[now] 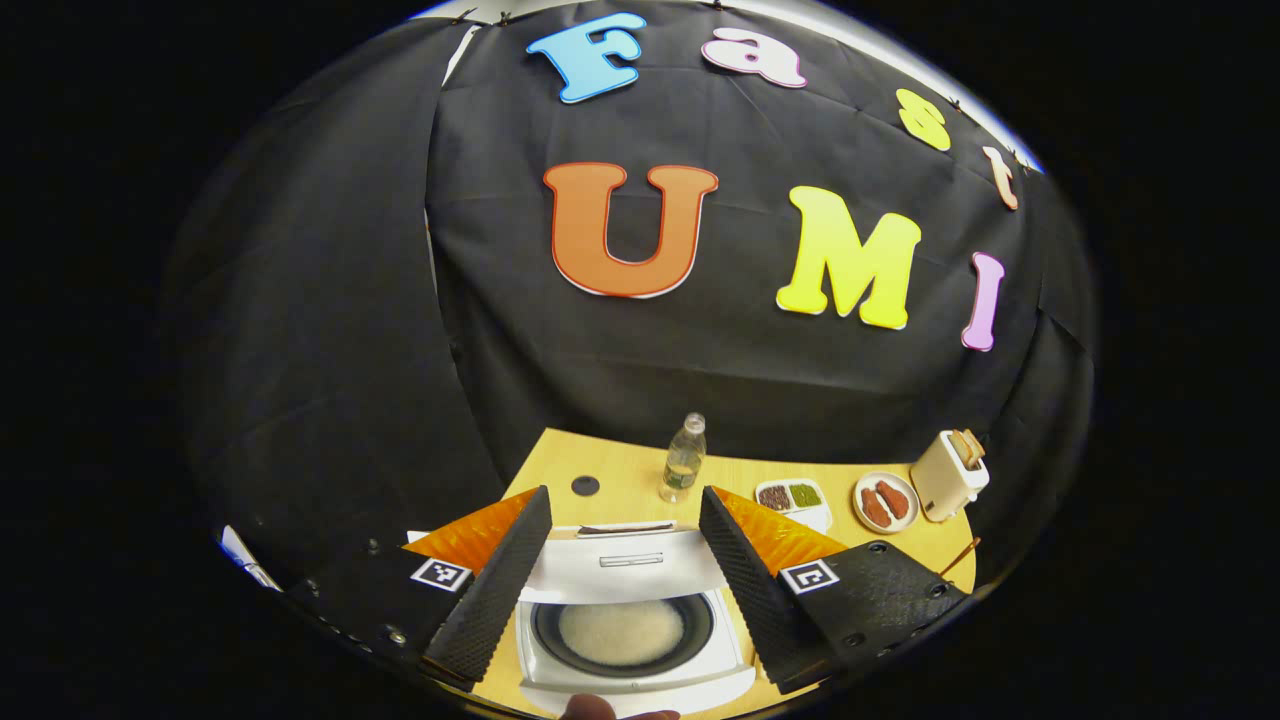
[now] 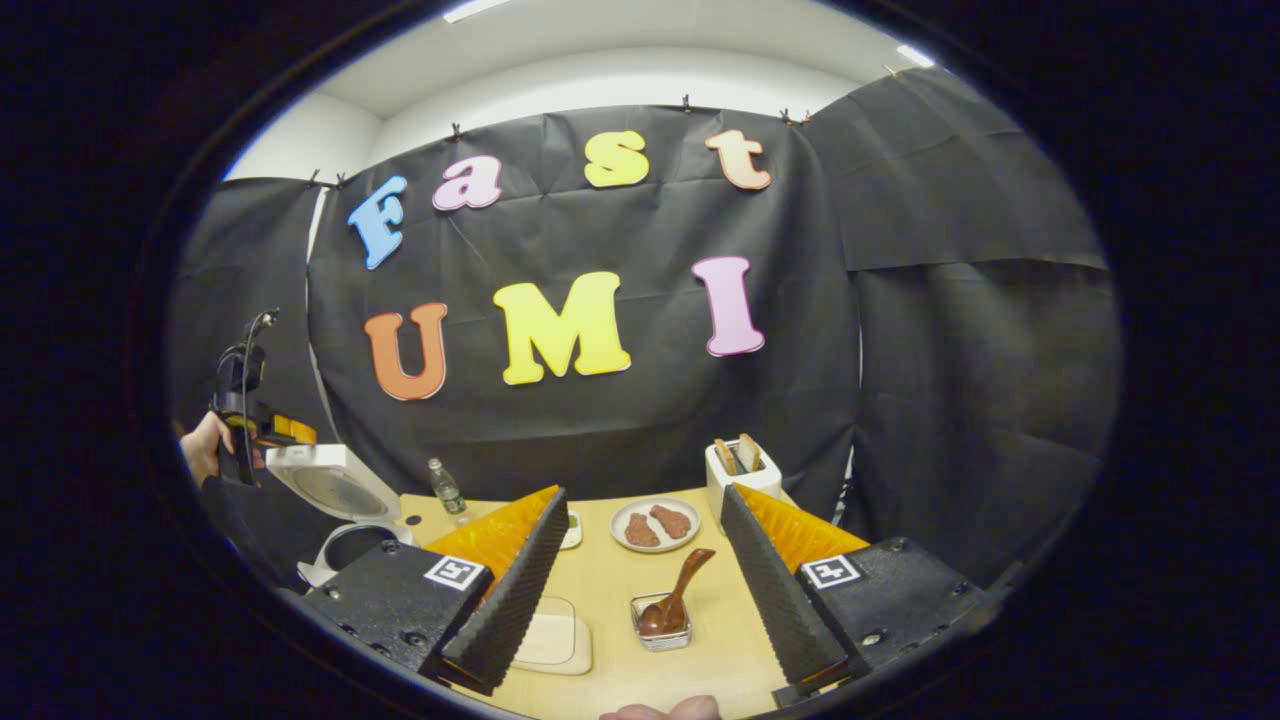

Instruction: Close the left gripper, press the button to open the rice cooker; take a wooden spoon from the chopstick holder with the right hand, scoop a spoonful of rice and pour it into the rice cooker, then put the wooden spoon back into the chopstick holder.

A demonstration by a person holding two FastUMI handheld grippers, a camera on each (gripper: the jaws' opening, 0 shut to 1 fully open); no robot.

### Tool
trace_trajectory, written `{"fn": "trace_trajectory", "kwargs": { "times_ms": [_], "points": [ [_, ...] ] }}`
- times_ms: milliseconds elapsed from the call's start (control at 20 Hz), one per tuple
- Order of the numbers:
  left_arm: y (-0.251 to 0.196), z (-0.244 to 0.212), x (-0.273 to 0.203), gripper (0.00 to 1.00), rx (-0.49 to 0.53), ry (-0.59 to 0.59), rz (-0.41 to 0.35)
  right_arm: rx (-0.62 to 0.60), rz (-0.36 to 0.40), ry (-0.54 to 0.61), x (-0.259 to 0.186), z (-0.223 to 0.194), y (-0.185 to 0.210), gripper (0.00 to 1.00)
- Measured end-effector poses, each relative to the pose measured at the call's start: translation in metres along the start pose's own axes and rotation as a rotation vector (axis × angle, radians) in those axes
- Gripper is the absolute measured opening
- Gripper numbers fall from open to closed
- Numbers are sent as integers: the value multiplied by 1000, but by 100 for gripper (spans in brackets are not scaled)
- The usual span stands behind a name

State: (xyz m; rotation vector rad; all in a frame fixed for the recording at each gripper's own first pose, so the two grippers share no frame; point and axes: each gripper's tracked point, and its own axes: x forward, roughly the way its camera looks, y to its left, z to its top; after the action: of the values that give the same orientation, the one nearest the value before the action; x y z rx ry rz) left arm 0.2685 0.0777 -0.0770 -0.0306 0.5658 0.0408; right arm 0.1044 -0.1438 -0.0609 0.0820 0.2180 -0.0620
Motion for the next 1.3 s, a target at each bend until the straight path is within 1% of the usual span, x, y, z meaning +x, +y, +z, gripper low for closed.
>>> {"fn": "trace_trajectory", "kwargs": {
  "times_ms": [150,200,350,450,500,700,850,1050,1300],
  "points": [
    [-5,-48,-17,96,-45,56,-13,11,38,14,4,-3,15,100],
    [-6,-68,-13,96,-65,71,-13,10,51,23,6,-6,19,99],
    [-9,-115,-16,96,-100,130,-6,9,91,48,11,-11,34,100],
    [-8,-137,-15,97,-116,160,1,12,118,60,13,-14,45,100],
    [-8,-143,-21,97,-123,174,4,9,127,63,13,-15,49,100],
    [-9,-174,-12,97,-148,224,17,4,157,76,15,-19,61,100],
    [-9,-185,-7,97,-146,240,24,14,171,93,18,-24,62,100],
    [-9,-192,-2,95,-117,234,45,35,188,100,28,-26,60,100],
    [-11,-206,4,96,-35,229,91,52,192,108,41,-29,49,100]
  ]
}}
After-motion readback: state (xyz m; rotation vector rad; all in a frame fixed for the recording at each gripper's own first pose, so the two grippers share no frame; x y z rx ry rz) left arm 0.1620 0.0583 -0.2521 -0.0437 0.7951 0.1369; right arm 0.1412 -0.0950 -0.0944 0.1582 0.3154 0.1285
